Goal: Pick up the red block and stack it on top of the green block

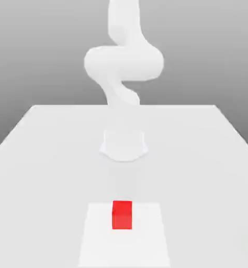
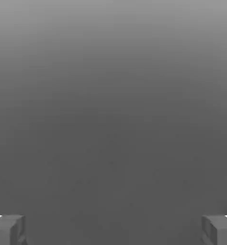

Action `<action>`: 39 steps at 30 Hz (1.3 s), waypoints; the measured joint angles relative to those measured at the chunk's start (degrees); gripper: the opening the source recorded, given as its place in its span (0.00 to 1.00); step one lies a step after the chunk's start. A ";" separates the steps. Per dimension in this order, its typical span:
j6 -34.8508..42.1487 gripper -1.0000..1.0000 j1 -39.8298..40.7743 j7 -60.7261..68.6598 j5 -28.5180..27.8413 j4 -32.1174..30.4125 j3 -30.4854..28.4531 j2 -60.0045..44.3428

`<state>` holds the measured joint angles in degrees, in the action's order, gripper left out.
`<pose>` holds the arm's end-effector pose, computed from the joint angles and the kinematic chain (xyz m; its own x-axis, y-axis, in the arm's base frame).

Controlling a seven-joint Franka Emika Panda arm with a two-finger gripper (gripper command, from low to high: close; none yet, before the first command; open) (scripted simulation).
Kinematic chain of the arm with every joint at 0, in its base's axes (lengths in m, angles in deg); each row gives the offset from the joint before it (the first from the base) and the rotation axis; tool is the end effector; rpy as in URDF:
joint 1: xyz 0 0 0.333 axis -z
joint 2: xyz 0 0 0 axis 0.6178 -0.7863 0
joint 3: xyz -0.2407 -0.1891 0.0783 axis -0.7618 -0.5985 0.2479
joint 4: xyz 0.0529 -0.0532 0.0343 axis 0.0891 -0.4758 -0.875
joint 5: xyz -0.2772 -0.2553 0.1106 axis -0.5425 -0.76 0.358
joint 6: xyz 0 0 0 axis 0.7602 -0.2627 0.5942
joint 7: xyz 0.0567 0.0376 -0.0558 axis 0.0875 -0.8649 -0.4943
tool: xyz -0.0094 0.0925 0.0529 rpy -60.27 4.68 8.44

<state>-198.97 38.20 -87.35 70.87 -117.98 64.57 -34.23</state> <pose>0.3777 -0.0003 0.6611 0.5236 -0.7179 0.4588 -0.5409 -0.6962 -0.4720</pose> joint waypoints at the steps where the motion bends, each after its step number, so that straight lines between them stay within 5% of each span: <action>1: -1.40 0.50 0.03 -0.02 0.00 -1.47 0.00 -2.17; 18: -24.56 0.50 0.19 -0.16 -0.03 -25.25 -0.39 -38.55; 25: -36.59 0.50 0.13 0.15 0.41 -24.68 -0.35 -53.09; 26: -37.69 0.00 0.19 0.19 0.46 -24.50 -0.28 -54.36; 33: -37.63 0.00 0.30 0.01 0.26 -24.52 -0.18 -54.29; 39: -28.12 0.00 0.32 -0.16 0.01 -26.11 -0.24 -43.18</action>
<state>-227.09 38.52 -87.50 70.88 -144.09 64.32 -77.41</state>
